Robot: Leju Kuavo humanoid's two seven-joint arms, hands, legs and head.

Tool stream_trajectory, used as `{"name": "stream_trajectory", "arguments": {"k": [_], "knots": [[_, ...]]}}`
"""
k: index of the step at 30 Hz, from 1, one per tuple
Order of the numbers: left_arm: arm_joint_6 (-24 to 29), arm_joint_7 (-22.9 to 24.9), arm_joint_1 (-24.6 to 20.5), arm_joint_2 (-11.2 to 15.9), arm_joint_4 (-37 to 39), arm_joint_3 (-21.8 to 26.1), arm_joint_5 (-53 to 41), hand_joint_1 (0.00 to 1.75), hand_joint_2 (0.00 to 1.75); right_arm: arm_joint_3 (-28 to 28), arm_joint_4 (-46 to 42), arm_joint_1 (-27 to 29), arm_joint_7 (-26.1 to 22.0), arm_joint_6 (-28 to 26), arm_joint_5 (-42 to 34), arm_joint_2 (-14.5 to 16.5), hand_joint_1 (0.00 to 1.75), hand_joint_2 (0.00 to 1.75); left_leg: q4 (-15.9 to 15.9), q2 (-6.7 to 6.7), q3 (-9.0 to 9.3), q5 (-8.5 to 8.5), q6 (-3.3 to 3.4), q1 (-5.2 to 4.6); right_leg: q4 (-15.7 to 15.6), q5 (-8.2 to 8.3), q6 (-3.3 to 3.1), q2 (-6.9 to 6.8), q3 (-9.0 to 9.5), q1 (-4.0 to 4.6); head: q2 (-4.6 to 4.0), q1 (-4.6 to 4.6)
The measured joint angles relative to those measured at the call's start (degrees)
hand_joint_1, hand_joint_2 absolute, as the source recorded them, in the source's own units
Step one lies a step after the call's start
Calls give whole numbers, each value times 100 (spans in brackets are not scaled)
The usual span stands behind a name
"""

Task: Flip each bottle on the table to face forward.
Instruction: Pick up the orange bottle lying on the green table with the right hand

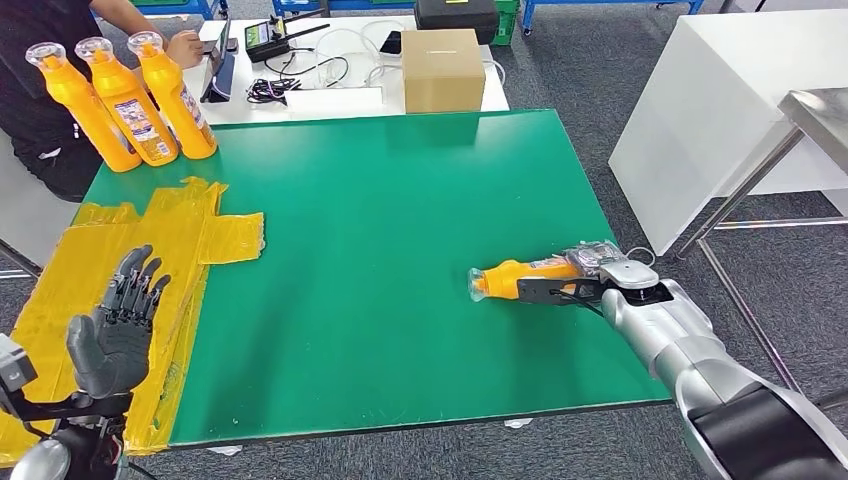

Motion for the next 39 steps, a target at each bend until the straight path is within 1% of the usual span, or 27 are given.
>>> {"name": "stream_trajectory", "arguments": {"k": [1,2,5,6,12,20,24,26,28,30,34,36,39], "knots": [[-7,1,-24,1,18,-1,8,0,0,14,4,3,-9,90,-34,-10,0,175,0,0,1,0,0,0,-1,0,0,0,2,0,0,0],[-7,2,-57,1,37,-3,18,0,0,28,9,10,-14,166,-68,-19,10,175,0,1,2,0,0,0,-1,0,0,1,3,0,0,0],[23,8,-172,2,99,-12,57,0,0,66,19,39,-13,255,-156,-48,140,175,0,3,10,-1,0,0,-2,1,0,1,8,1,0,0],[28,9,-197,4,119,-15,68,0,0,74,21,46,-21,259,-189,-63,175,175,0,3,12,-1,0,0,-2,1,0,2,9,1,0,0],[28,-7,-239,51,232,-24,104,0,0,97,22,70,-105,280,-326,-184,175,175,0,-2,17,0,0,1,-2,1,0,-1,15,1,0,1],[-1,-24,-340,90,339,-53,137,0,0,101,22,67,-74,372,-566,-210,175,175,0,-3,17,0,0,0,-3,1,0,-1,18,0,0,0],[-14,-27,-384,96,381,-74,148,0,0,91,22,81,-61,342,-823,-209,175,175,0,-2,16,-1,0,1,-4,1,0,-1,22,1,0,1],[-17,-40,-373,97,387,-82,164,0,0,63,10,110,-52,240,-1034,-209,175,175,0,-2,15,-1,0,3,-4,1,1,0,44,3,0,0],[-37,-55,-329,97,389,-85,178,0,87,-8,-50,174,-72,97,-1349,-205,175,175,0,-1,14,0,0,4,-3,3,2,1,72,5,0,0],[-70,-48,-241,97,373,-85,163,0,175,-165,-304,302,-161,22,-2040,-211,175,175,0,0,15,0,0,6,-3,3,2,1,82,7,0,2],[-21,24,12,93,273,-139,84,0,175,-624,-1485,893,-391,11,-4087,-212,175,175,-1,11,-6,0,0,5,-3,11,4,6,59,8,0,-2],[75,23,123,76,178,-235,50,0,175,-735,-2241,1269,-378,-117,-4634,-148,175,175,0,9,-25,6,-1,6,-2,15,7,5,40,8,0,-2],[238,-1,346,39,-15,-433,-26,0,175,-769,-3435,1739,-251,-485,-4866,-29,175,175,1,-5,-57,16,-6,9,1,14,9,-2,8,10,0,-4]]}}
